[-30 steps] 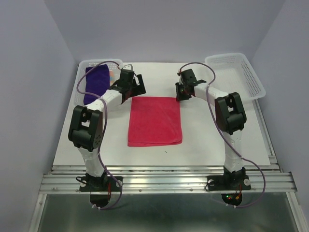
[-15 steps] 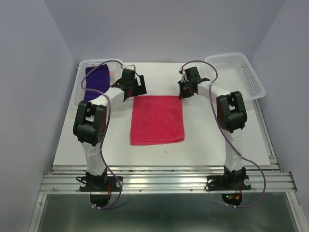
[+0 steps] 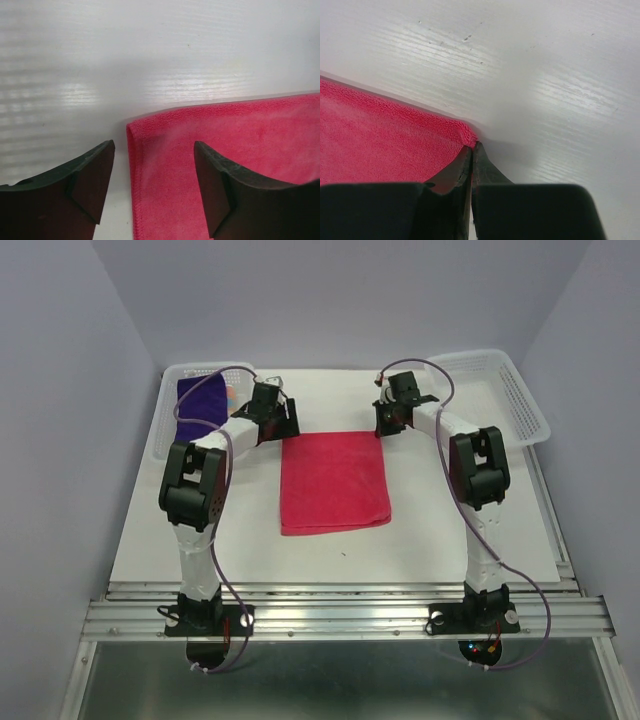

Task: Fold and stack the towels
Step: Fold the towel

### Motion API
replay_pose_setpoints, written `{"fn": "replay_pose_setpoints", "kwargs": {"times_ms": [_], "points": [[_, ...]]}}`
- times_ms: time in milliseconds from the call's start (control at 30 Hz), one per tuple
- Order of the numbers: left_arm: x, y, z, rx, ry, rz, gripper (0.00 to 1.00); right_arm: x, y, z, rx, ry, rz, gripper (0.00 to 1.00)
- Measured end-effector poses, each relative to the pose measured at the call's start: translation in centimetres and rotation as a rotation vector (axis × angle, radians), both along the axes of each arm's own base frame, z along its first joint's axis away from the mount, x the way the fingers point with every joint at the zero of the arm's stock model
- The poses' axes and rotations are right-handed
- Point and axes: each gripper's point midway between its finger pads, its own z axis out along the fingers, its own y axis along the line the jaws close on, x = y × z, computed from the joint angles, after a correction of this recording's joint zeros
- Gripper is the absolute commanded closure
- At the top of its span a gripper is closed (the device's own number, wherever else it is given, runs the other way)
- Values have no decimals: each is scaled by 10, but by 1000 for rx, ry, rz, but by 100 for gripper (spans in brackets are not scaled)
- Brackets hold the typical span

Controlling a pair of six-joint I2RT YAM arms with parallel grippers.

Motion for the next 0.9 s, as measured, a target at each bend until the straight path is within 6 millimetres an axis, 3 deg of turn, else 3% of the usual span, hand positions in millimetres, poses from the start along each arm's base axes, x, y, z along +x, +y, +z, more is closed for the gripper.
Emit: {"fn": "replay_pose_setpoints", "kwargs": {"times_ms": [433, 500, 633, 867, 900], "points": [[11, 3, -27, 11, 55, 18, 42, 1, -6, -1, 16, 11, -2, 99], [14, 3, -30, 15, 62, 22, 50, 1, -6, -1, 17, 13, -1, 99], [22, 1, -32, 15, 60, 26, 55, 0, -5, -1, 18, 14, 0, 99], [20, -2, -35, 0, 70, 16, 84, 0, -5, -1, 22, 15, 1, 99], [20, -2, -35, 0, 70, 14, 97, 0, -5, -1, 23, 16, 2, 99]]}}
